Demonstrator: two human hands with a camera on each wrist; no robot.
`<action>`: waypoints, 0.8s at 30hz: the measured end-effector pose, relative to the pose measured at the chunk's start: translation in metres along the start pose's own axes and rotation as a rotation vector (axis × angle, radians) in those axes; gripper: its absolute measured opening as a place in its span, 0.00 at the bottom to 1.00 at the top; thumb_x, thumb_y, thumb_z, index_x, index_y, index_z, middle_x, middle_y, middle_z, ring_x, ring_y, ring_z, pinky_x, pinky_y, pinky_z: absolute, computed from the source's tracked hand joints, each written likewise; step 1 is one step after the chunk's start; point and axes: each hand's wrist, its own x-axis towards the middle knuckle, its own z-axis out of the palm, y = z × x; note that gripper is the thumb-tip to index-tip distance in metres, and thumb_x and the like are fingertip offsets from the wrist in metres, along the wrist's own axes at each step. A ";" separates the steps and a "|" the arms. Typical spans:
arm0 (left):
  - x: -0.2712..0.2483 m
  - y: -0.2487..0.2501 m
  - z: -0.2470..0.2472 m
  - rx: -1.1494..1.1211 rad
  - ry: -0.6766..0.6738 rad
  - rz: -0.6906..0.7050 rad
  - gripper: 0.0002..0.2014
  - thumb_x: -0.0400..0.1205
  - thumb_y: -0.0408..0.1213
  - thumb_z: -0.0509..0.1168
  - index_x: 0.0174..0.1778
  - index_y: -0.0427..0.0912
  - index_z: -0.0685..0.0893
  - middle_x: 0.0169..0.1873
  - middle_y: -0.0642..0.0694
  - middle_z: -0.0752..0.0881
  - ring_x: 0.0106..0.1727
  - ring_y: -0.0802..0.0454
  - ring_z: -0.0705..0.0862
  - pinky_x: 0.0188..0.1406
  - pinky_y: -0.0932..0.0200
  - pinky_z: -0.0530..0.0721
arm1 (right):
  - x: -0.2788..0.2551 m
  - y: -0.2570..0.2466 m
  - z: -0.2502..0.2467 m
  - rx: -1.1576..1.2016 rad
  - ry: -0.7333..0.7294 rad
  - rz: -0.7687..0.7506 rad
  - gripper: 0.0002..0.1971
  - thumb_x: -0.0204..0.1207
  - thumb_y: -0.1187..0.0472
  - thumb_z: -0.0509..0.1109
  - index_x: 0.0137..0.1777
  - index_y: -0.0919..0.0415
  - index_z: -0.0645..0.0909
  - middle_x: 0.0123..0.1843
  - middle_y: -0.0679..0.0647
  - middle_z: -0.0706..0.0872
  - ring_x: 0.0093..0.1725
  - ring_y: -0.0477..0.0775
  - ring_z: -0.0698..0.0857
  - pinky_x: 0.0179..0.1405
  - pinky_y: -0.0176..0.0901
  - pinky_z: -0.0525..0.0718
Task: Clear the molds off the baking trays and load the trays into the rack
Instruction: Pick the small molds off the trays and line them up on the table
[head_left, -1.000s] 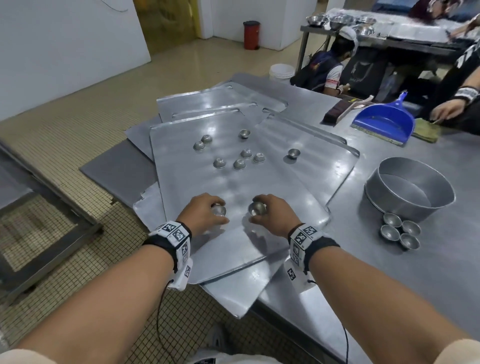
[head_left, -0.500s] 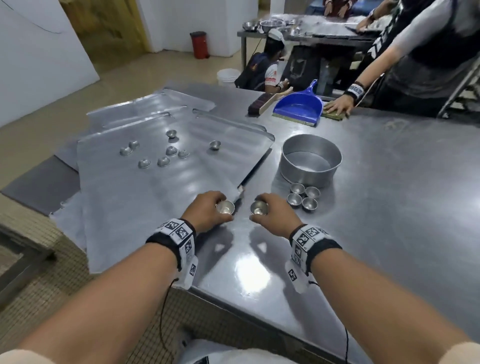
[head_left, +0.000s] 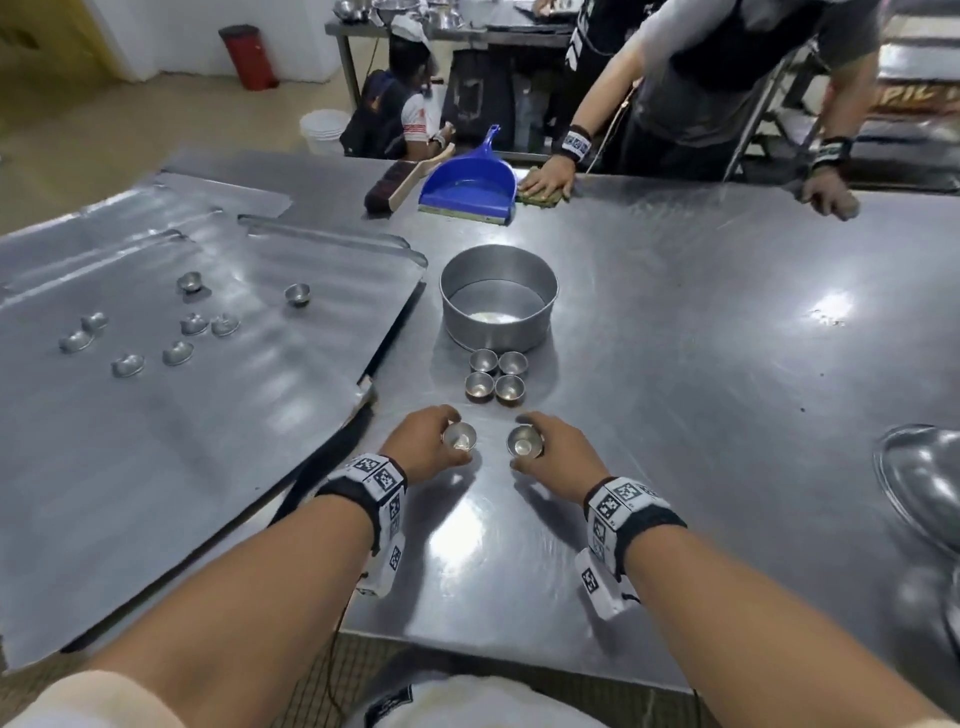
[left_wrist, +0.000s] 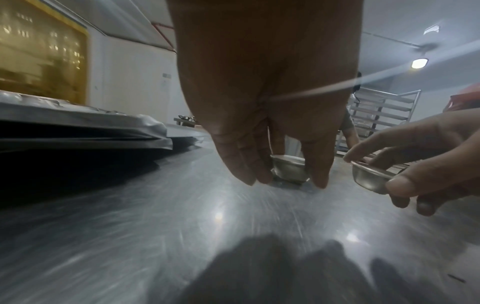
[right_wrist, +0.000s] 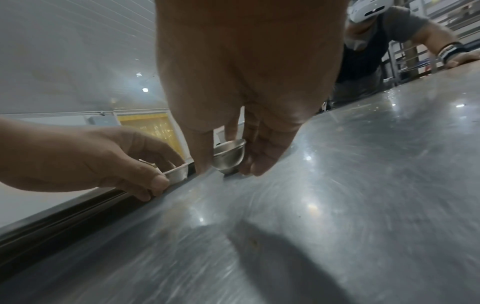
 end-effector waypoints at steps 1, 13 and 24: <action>0.005 0.001 0.002 0.007 -0.011 0.007 0.31 0.74 0.47 0.81 0.72 0.46 0.80 0.63 0.46 0.86 0.58 0.49 0.84 0.59 0.55 0.80 | 0.002 0.003 0.001 0.013 0.007 0.021 0.31 0.72 0.55 0.81 0.75 0.51 0.76 0.69 0.52 0.84 0.64 0.54 0.83 0.63 0.44 0.79; 0.057 -0.016 0.010 0.006 -0.098 0.124 0.28 0.73 0.48 0.79 0.69 0.48 0.81 0.61 0.46 0.86 0.60 0.47 0.84 0.62 0.46 0.82 | 0.038 0.010 0.023 0.002 0.030 0.128 0.33 0.72 0.52 0.81 0.77 0.50 0.76 0.67 0.54 0.83 0.65 0.56 0.82 0.64 0.45 0.76; 0.068 -0.028 0.010 -0.112 -0.060 0.111 0.31 0.69 0.48 0.82 0.67 0.47 0.82 0.55 0.53 0.87 0.52 0.56 0.85 0.51 0.61 0.80 | 0.054 0.008 0.042 0.112 0.181 0.187 0.33 0.67 0.49 0.83 0.72 0.51 0.79 0.64 0.52 0.86 0.60 0.53 0.85 0.62 0.50 0.83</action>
